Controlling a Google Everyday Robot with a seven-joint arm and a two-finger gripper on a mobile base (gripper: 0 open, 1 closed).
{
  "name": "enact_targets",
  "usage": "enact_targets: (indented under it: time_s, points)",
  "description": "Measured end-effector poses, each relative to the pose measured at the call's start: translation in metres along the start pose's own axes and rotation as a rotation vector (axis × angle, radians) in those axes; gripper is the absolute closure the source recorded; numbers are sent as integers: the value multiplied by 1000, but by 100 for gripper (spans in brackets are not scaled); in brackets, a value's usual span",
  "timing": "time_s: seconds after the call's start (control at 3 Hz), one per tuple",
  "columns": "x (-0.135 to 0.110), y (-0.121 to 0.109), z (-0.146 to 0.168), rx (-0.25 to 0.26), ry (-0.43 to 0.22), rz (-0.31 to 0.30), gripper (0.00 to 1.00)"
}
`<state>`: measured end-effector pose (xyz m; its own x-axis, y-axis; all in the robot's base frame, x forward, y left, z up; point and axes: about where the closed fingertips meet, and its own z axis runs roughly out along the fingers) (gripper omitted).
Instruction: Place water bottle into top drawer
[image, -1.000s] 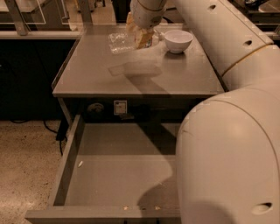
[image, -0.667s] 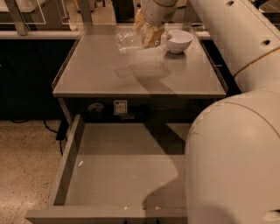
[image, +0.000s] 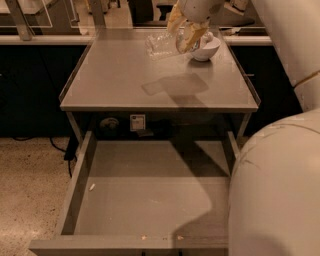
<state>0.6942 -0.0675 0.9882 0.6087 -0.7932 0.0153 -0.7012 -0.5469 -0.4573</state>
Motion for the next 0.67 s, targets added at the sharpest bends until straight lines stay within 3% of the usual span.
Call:
enact_targets:
  time_s: [0.33, 0.67]
  points:
    - [0, 2, -3, -2, -4, -26, 100]
    - [1, 21, -24, -14, -3, -54, 100]
